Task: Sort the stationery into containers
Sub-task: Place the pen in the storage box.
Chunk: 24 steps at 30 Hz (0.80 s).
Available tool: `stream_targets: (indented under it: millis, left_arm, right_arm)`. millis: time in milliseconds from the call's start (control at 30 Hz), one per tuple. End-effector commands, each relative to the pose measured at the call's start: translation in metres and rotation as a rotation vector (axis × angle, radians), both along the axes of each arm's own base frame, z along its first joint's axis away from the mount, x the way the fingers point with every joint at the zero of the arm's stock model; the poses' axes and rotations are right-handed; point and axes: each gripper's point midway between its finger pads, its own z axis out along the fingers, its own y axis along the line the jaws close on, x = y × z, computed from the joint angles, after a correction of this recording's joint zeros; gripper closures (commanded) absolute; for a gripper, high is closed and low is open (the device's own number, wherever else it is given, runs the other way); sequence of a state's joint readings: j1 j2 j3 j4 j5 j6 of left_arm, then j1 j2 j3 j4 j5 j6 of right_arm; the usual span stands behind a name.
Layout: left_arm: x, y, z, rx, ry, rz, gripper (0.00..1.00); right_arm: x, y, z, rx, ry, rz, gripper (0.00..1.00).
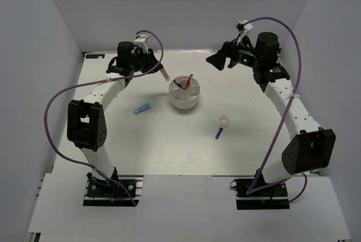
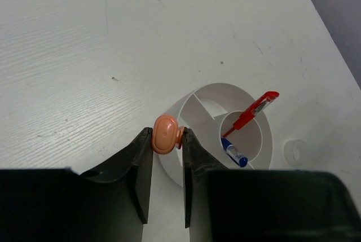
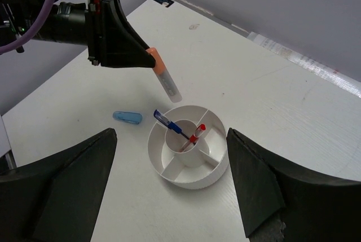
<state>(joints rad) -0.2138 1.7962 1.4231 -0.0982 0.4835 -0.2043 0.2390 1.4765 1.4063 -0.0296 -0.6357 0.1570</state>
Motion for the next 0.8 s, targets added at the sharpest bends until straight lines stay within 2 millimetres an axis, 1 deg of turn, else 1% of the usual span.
stream_targets:
  millis: [0, 67, 133, 233, 267, 300, 400, 500, 567, 600, 667, 700, 767]
  left_arm:
    - [-0.013, -0.011, 0.044, -0.055, -0.072, -0.057, 1.0]
    - [-0.018, -0.016, 0.044, -0.06, -0.069, -0.079, 1.0]
    - [-0.019, -0.017, 0.044, -0.061, -0.071, -0.081, 1.0]
    - [-0.02, -0.018, 0.049, -0.063, -0.086, -0.092, 1.0]
    - [-0.022, -0.024, 0.049, -0.066, -0.08, -0.109, 1.0]
    - [-0.023, -0.024, 0.05, -0.068, -0.081, -0.113, 1.0]
    - [-0.028, -0.031, 0.044, -0.074, -0.064, -0.14, 1.0]
    - [-0.033, -0.039, 0.032, -0.068, -0.035, -0.161, 1.0]
    - [-0.032, -0.038, 0.024, -0.058, -0.022, -0.156, 1.0]
    - [-0.034, -0.042, 0.022, -0.049, -0.024, -0.166, 1.0]
    - [-0.032, -0.041, 0.018, -0.042, -0.018, -0.158, 0.93]
    - [-0.03, -0.04, 0.013, -0.033, -0.009, -0.149, 0.87]
    - [-0.029, -0.039, 0.01, -0.028, -0.004, -0.141, 0.82]
  right_arm:
    - [0.0, -0.002, 0.01, 0.017, -0.022, 0.011, 0.16]
    - [0.0, -0.001, 0.008, 0.018, -0.014, 0.015, 0.16]
    - [0.0, -0.002, 0.007, 0.017, -0.011, 0.016, 0.16]
    - [0.0, -0.002, 0.006, 0.019, -0.008, 0.018, 0.16]
    - [-0.001, -0.001, 0.004, 0.018, -0.005, 0.022, 0.16]
    - [-0.001, -0.001, 0.004, 0.018, -0.003, 0.022, 0.16]
    - [-0.001, -0.002, 0.003, 0.018, 0.0, 0.024, 0.16]
    - [-0.001, -0.003, 0.002, 0.018, 0.002, 0.022, 0.16]
    - [-0.001, -0.003, 0.001, 0.017, 0.005, 0.022, 0.16]
    - [-0.002, -0.003, 0.0, 0.016, 0.005, 0.022, 0.15]
    - [-0.003, -0.003, 0.0, 0.016, 0.003, 0.022, 0.16]
    - [-0.003, -0.004, 0.0, 0.016, 0.002, 0.024, 0.16]
    - [-0.004, -0.003, -0.001, 0.015, 0.004, 0.027, 0.15]
